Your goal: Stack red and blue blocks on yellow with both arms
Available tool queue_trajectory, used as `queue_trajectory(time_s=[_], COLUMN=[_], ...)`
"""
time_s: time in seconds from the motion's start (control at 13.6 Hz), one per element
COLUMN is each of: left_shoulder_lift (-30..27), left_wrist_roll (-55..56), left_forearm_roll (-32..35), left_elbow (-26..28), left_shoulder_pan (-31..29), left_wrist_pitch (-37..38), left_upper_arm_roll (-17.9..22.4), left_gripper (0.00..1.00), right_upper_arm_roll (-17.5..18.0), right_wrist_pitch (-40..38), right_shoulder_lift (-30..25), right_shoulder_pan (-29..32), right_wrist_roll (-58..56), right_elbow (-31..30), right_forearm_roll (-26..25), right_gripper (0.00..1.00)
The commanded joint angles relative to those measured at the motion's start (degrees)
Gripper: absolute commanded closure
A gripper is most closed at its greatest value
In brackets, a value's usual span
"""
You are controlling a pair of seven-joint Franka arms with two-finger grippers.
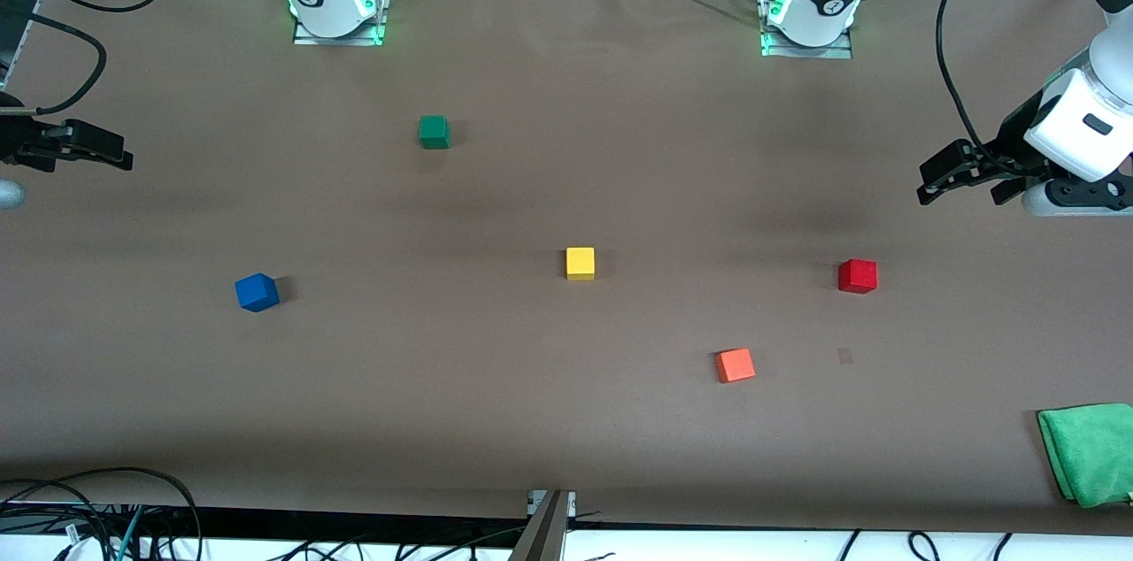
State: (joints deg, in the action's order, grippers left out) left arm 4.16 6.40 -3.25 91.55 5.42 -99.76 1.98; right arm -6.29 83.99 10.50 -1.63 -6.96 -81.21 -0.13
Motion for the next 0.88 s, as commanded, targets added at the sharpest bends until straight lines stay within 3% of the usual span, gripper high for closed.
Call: queue_trajectory(time_s=[0.0, 0.81], left_shoulder_lift=[-0.2, -0.12], left_wrist_roll=[-1.04, -0.95], left_forearm_roll=[-1.41, -0.97], left_elbow=[-0.68, -0.94], left_shoulder_pan=[0.2, 0.29], left_wrist_pitch=[1.67, 2.73], left_upper_arm_roll=[0.31, 0.39], left_gripper=[0.0, 0.0], right_upper_arm_roll=[0.14, 0.14], right_wrist_pitch=[-0.14, -0.14], right_shoulder_lift=[0.31, 0.23], right_shoulder_pan=[0.22, 0.22], right_wrist_roll=[0.46, 0.46], right_elbow=[0.88, 0.88], right_forearm_roll=[-0.13, -0.13], right_gripper=[0.0, 0.0])
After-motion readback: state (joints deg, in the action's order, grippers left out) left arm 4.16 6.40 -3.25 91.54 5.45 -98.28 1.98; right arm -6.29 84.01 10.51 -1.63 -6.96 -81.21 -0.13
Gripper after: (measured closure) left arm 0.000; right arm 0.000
